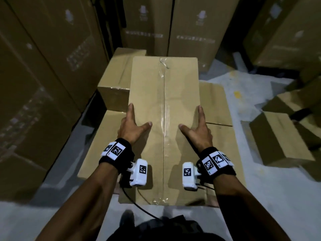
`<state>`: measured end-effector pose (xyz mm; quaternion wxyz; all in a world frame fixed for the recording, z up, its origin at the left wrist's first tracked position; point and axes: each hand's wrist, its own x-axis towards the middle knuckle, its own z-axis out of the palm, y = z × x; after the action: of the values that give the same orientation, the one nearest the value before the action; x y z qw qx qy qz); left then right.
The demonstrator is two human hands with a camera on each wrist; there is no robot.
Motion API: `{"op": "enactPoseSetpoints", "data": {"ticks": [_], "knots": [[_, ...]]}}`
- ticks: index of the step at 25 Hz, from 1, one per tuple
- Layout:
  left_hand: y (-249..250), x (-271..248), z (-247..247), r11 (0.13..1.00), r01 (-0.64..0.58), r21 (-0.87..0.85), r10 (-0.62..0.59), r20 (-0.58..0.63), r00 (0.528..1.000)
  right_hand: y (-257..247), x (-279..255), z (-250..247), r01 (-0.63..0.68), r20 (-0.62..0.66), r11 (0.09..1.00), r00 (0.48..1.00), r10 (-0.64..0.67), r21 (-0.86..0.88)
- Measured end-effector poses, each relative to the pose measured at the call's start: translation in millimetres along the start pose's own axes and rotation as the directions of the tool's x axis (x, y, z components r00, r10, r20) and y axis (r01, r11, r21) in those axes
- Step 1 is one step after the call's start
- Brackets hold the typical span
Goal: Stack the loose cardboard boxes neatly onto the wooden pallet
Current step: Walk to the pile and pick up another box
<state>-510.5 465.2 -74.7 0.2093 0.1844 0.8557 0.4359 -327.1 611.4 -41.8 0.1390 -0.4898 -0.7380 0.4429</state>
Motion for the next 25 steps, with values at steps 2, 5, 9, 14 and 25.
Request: {"op": "enactPoseSetpoints", "data": {"ticks": [2,5,9,14,25], "knots": [[0,19,-11,0.999,-0.033,0.007,0.032,0.068,0.997,-13,-5,12,-0.032,-0.048,0.999,0.998,0.032,0.007],[-11,45,-21,0.997,-0.075,0.002,0.074,0.159,0.985,-24,-9,27,-0.091,-0.118,0.996,0.989,0.091,0.008],[-22,62,-33,0.993,-0.118,-0.032,0.122,0.239,0.963,-35,-21,44,-0.141,-0.174,0.990,0.974,0.144,0.031],[-26,75,-39,0.991,-0.131,-0.004,0.126,0.300,0.945,-37,-24,57,-0.210,-0.177,0.977,0.961,0.214,0.046],[-26,108,-22,0.994,-0.105,0.044,0.083,0.352,0.932,-21,15,67,-0.275,-0.153,0.960,0.948,0.279,0.053]]}}
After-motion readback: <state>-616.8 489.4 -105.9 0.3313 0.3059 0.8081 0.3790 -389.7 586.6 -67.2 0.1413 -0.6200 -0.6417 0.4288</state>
